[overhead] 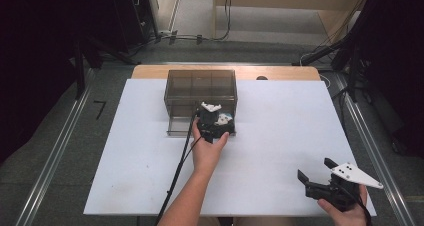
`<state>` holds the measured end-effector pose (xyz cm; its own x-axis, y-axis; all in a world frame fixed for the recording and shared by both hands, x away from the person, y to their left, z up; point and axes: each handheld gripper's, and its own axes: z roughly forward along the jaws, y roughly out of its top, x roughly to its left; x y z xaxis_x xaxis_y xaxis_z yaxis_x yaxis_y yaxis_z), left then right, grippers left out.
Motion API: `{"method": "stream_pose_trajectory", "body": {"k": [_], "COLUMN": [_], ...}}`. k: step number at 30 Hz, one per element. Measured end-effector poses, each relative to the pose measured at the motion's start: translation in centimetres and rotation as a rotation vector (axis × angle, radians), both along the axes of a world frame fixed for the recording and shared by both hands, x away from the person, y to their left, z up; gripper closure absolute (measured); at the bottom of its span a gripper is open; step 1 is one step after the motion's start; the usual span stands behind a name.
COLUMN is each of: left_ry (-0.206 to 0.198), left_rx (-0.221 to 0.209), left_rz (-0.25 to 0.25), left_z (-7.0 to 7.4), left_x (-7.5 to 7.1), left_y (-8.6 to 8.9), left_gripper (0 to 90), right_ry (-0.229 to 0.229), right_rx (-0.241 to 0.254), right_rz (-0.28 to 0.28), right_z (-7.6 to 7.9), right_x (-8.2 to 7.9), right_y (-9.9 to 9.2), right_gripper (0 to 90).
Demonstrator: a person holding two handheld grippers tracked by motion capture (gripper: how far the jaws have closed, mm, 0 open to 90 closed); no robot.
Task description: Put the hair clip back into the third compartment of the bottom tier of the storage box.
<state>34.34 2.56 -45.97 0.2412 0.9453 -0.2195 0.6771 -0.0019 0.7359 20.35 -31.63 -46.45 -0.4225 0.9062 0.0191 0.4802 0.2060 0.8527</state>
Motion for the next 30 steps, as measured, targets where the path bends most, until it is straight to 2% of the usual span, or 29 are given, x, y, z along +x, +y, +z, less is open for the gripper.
{"method": "stream_pose_trajectory", "body": {"k": [16, 19, 23, 30], "left_ry": [0.015, 0.018, 0.004, -0.017], "left_rx": [0.008, 0.001, 0.013, -0.002], "left_rz": [0.008, 0.010, 0.012, -0.004], "left_z": [-0.49, -0.46, -0.35, 0.05], "left_x": [0.27, 0.29, 0.21, -0.08], "left_y": [-0.44, -0.42, -0.41, -0.35], "left_gripper": [30.7, 27.6, 24.3, 21.0], "right_ry": [0.002, -0.001, 0.000, 0.000], "right_rx": [0.002, 0.001, 0.001, 0.001], "right_rz": [0.000, 0.002, 0.003, 0.002], "right_z": [0.03, 0.03, 0.03, 0.01], "right_x": [-0.01, 0.00, 0.00, 0.00], "right_y": [-0.04, -0.04, -0.03, 0.00], "right_gripper": [1.5, 1.5, 1.5, 1.5]}}
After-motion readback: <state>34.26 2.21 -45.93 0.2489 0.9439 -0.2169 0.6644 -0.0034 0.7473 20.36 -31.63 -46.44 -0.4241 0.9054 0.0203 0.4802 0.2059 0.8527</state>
